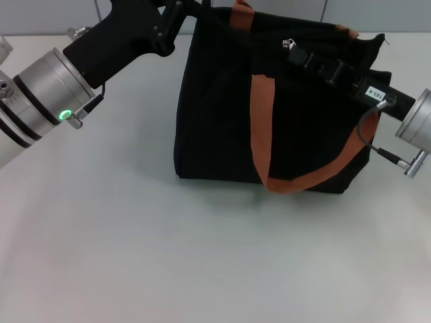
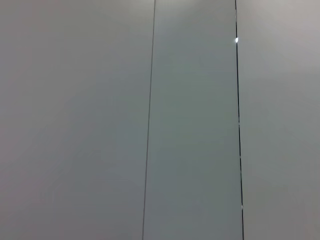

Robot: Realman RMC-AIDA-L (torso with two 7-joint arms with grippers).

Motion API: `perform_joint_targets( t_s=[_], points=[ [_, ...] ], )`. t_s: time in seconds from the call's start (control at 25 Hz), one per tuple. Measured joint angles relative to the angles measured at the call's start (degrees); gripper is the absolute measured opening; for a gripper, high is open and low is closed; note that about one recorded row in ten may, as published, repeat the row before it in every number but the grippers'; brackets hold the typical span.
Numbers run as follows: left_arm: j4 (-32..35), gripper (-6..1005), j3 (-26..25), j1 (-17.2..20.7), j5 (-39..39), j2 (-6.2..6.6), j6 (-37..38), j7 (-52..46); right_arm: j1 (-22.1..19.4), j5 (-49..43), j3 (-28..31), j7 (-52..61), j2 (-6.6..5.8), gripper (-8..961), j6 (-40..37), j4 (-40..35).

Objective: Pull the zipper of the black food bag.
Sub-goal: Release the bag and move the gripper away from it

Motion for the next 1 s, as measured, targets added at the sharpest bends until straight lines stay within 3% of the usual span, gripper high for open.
perform_joint_targets(
  t_s=[0.52, 0.72, 1.0],
  points=[
    [0.4, 28, 1.5, -0.1, 0.8, -0.03, -0.4, 0.6, 0.5, -0.1, -0.3, 5.4, -0.01, -1, -2.1, -3.5],
    [0.4, 27, 2.6, -0.7, 0.9, -0.04, -1.3, 1.2, 2.2, -4.2, -1.5, 18.4, -1.44, -1, -2.0, -7.9],
    [0.1, 23, 3.8, -0.8, 1.0, -0.13, -3.0, 3.0, 3.0, -6.0, -1.3, 21.6, -1.66, -2, -0.6, -8.0]
  ],
)
